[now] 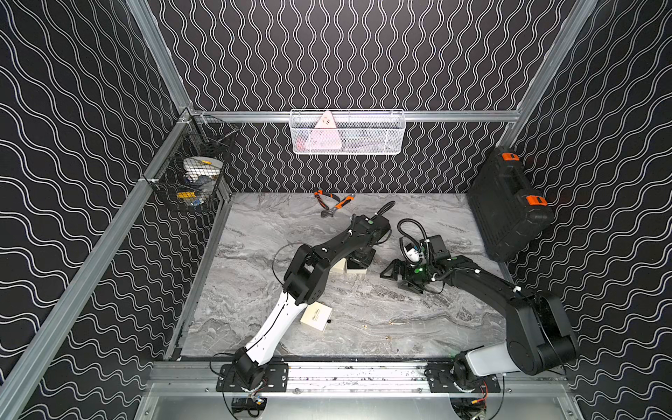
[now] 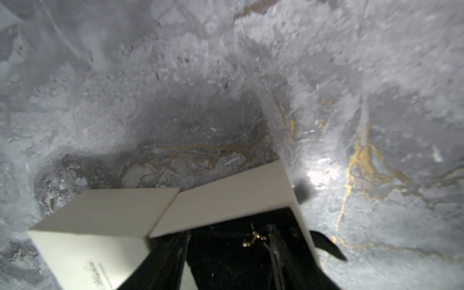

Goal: Place the earrings into the drawer-style jewelry box
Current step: Insert the earring into the inner lining.

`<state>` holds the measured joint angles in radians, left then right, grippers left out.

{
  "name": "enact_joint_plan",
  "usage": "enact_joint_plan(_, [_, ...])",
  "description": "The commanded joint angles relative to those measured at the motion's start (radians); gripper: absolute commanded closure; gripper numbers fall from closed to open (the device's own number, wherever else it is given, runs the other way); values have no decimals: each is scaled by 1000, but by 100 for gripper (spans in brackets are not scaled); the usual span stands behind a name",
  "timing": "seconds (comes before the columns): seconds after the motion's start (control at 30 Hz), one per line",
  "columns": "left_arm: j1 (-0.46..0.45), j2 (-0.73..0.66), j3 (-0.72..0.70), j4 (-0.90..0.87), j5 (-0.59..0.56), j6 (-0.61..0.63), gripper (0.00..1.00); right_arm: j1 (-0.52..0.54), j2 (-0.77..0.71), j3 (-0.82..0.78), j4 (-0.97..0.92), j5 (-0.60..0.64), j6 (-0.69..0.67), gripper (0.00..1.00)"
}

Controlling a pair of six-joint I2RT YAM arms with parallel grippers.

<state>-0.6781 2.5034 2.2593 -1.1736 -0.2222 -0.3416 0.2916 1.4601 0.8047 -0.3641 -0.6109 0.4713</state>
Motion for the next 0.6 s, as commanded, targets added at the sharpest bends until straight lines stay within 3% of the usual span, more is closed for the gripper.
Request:
enact_joint_plan(0.0, [2,-8,12,10,32,-2,40,0,-1,3,10,-6,4,0])
enact_joint_plan(0.57, [-3,-92,-26,28,59,-46,39,0,0,-2,21,-12,12,0])
